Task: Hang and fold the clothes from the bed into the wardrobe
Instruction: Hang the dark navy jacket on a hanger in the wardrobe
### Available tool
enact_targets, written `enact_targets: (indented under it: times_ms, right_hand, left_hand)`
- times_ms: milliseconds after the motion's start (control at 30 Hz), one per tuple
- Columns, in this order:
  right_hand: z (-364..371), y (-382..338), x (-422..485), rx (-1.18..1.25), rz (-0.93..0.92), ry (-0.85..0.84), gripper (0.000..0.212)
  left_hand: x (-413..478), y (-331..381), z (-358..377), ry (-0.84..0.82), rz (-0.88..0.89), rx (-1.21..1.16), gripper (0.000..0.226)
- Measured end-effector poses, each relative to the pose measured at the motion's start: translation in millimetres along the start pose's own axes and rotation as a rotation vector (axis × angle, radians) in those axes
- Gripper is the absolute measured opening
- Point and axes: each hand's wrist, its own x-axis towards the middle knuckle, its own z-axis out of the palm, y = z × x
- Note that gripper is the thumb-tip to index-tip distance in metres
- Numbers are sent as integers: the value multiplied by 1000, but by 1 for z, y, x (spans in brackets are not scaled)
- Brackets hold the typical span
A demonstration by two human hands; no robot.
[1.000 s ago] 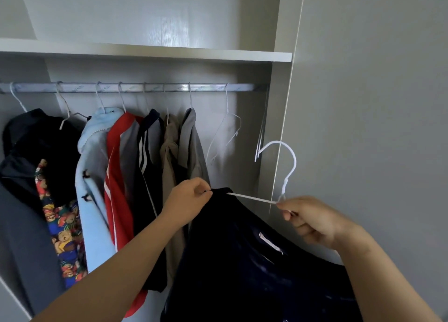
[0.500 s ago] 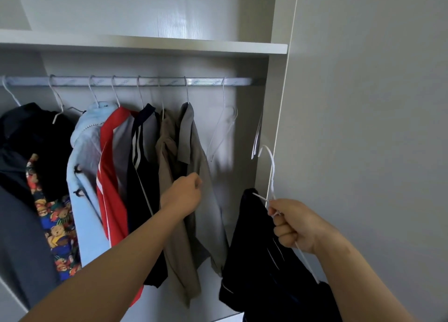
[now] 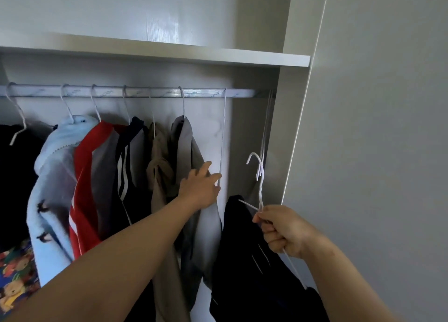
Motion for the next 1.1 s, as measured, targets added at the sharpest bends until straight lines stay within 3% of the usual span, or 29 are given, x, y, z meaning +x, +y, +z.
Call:
enact_targets:
  times_ms: [167,233,367,433,567,967,1100]
  right_hand:
    - [25,-6,28,-5,17,-30,29]
    - [40,-5,40,-25,30,-47,28]
    - [72,-5,62,-23,44,-65,25]
    - [83,-9,74,19,38,-46,25]
    - [94,-30,95,111,20,-1,25]
    - [97,-145,140,138,-192,68,24]
    - [104,-188,160,196,-242,39,32]
  left_hand:
    - [28,-36,6,-220,-1,219,56]
    - [37,-56,11,-168,-81,123,56]
    - [45,-87,8,134,-78,-21,25]
    - [51,-95,3,205,-72,-61,37]
    - [66,-106,-12,178,-86,-170,48]
    - [117,-123,-56,33,-89,-184,46]
    - [112,-129,-68,62,-71,-393,44]
